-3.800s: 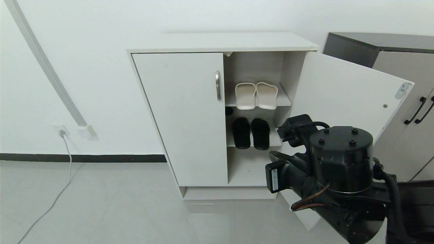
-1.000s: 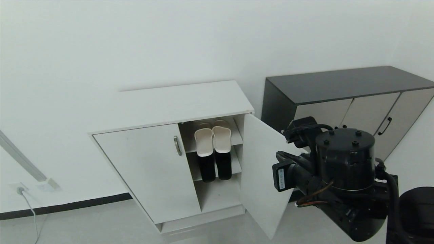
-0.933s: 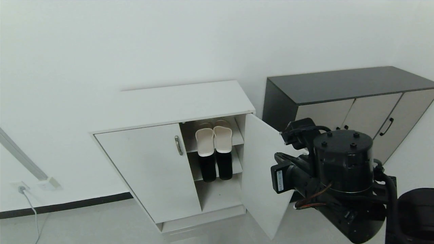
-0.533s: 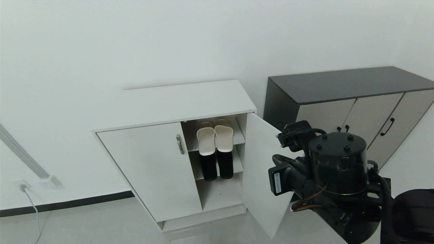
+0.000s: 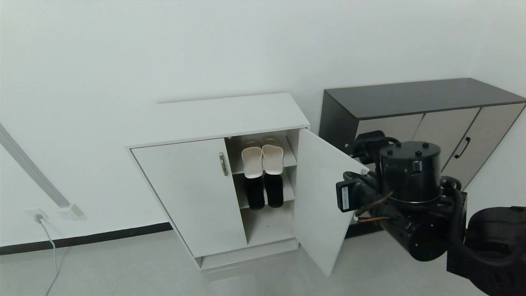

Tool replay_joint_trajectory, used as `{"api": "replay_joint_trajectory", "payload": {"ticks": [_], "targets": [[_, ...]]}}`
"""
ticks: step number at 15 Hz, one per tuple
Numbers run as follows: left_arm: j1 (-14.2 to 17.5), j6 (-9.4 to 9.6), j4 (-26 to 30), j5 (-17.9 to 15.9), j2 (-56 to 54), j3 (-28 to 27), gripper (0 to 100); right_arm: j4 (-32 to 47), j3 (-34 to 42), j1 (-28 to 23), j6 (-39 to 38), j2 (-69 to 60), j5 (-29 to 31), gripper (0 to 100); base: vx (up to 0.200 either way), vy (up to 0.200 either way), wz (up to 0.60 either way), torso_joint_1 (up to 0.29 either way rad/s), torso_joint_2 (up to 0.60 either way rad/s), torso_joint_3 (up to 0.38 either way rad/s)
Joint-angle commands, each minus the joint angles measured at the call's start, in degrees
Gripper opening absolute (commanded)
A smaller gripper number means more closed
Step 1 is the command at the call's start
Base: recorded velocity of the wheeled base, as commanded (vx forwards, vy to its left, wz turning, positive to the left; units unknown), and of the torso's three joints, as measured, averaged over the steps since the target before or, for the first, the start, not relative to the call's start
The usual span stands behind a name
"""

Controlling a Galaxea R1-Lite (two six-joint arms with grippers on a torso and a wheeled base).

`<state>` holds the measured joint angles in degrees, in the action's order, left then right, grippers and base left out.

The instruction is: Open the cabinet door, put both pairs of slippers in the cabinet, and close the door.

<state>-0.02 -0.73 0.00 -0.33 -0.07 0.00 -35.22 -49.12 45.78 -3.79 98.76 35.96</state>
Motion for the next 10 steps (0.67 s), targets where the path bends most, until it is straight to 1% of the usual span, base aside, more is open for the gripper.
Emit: {"api": "replay_joint_trajectory", "payload": {"ticks": [1,2,3,6,8,10], "targets": [[0.0,0.03,0.0,0.0,0.1,0.0,0,0.0,-3.8,-4.9,0.0,3.0,-0.2,0,0.0,0.0,0.0,0.0,0.0,0.0],[0.0,-0.06,0.0,0.0,0.1,0.0,0,0.0,-4.8,-6.3,-0.1,4.1,-0.4,0,0.0,0.0,0.0,0.0,0.0,0.0],[0.0,-0.06,0.0,0.0,0.1,0.0,0,-0.1,-7.1,-8.9,-0.3,7.1,-1.2,0,0.0,0.0,0.0,0.0,0.0,0.0],[0.0,-0.06,0.0,0.0,0.1,0.0,0,0.0,-10.9,-13.2,-0.5,12.1,-4.1,0,0.0,0.0,0.0,0.0,0.0,0.0],[0.0,-0.06,0.0,0.0,0.1,0.0,0,0.0,-13.3,-15.5,-0.7,13.9,-4.8,0,0.0,0.0,0.0,0.0,0.0,0.0],[0.0,-0.06,0.0,0.0,0.1,0.0,0,0.0,-14.9,-17.1,-1.7,14.5,-7.3,0,0.0,0.0,0.0,0.0,0.0,0.0]]}}
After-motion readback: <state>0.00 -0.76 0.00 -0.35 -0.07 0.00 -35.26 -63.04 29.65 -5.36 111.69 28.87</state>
